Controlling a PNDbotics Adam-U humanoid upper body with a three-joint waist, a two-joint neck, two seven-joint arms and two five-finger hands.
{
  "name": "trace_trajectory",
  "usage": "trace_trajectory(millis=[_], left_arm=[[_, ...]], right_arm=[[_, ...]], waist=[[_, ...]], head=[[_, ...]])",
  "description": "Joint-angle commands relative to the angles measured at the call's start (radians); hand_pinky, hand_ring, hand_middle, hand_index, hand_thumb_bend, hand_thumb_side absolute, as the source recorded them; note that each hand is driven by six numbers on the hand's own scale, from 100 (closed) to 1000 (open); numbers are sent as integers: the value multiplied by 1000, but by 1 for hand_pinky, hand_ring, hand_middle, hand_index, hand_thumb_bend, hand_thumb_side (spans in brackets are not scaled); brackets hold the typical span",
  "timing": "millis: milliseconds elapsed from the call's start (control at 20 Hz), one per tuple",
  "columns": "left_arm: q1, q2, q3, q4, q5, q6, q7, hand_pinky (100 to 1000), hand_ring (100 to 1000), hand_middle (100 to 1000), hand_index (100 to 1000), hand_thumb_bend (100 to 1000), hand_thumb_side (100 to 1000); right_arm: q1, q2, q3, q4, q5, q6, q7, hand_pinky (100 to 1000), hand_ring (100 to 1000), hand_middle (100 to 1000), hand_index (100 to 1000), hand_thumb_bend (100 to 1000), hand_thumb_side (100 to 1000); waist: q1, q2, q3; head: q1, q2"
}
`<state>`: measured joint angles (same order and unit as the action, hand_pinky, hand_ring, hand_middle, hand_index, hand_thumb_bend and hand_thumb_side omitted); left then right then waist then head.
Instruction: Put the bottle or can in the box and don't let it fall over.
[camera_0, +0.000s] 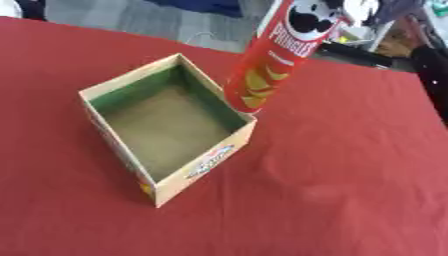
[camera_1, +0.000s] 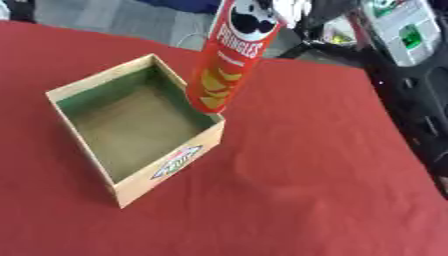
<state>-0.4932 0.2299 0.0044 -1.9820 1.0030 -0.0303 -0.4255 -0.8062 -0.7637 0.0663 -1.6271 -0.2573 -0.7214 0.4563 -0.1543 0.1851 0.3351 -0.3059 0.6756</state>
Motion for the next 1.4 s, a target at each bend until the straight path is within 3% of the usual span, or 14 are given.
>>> trace_trajectory(millis=[50, 150, 200, 350, 400, 550, 650, 900, 950, 1400], left_arm=[[-28, -11, 1, -18, 23, -20, 57, 684, 896, 890, 844, 277, 729], [-41, -20, -1, -18, 33, -30, 75, 693, 896, 892, 842, 291, 734], [-49, -24, -2, -18, 38, -38, 80, 701, 896, 900, 841, 364, 649], [-70, -30, -8, -18, 40, -71, 79, 725, 920, 898, 836, 498, 507], [-77, -32, -7, -18, 35, -88, 83, 773, 917, 893, 831, 589, 419], [-96, -34, -9, -18, 22, -146, 119, 804, 930, 886, 825, 706, 457], [-107, -34, -15, -18, 17, -172, 132, 870, 935, 885, 825, 718, 463], [-113, -34, -24, -18, 6, -194, 140, 870, 935, 885, 825, 718, 463], [-120, -36, -22, -18, 7, -200, 143, 898, 929, 876, 820, 728, 460], [-140, -38, -36, -18, 18, -211, 133, 867, 924, 871, 816, 728, 467]], right_arm=[[-32, 2, 4, 23, 20, -104, 88, 114, 363, 387, 426, 297, 100], [-40, 20, 14, 46, 40, -118, 89, 114, 364, 387, 427, 287, 100], [-44, 29, 19, 57, 50, -127, 89, 113, 364, 388, 428, 275, 100], [-56, 53, 35, 91, 74, -154, 86, 112, 362, 389, 430, 233, 100], [-59, 58, 39, 100, 77, -160, 85, 112, 360, 389, 431, 211, 100], [-65, 67, 45, 127, 87, -177, 86, 110, 361, 388, 430, 189, 100], [-67, 78, 52, 139, 101, -183, 91, 108, 364, 389, 431, 172, 100], [-69, 88, 58, 145, 120, -186, 90, 108, 364, 389, 431, 172, 100], [-64, 95, 63, 151, 124, -186, 93, 123, 368, 396, 448, 100, 100], [-55, 133, 95, 159, 166, -186, 151, 247, 458, 484, 556, 100, 100]], waist=[[4, -25, 8], [-1, -23, 20], [-4, -21, 27], [-11, -16, 48], [-14, -13, 55], [-22, -8, 73], [-26, -3, 82], [-27, -1, 86], [-32, 3, 93], [-41, 16, 110]], head=[[-34, 6], [-52, 11], [-60, 11], [-81, 13], [-88, 14], [-106, 16], [-117, 17], [-122, 18], [-136, 20], [-160, 12]])
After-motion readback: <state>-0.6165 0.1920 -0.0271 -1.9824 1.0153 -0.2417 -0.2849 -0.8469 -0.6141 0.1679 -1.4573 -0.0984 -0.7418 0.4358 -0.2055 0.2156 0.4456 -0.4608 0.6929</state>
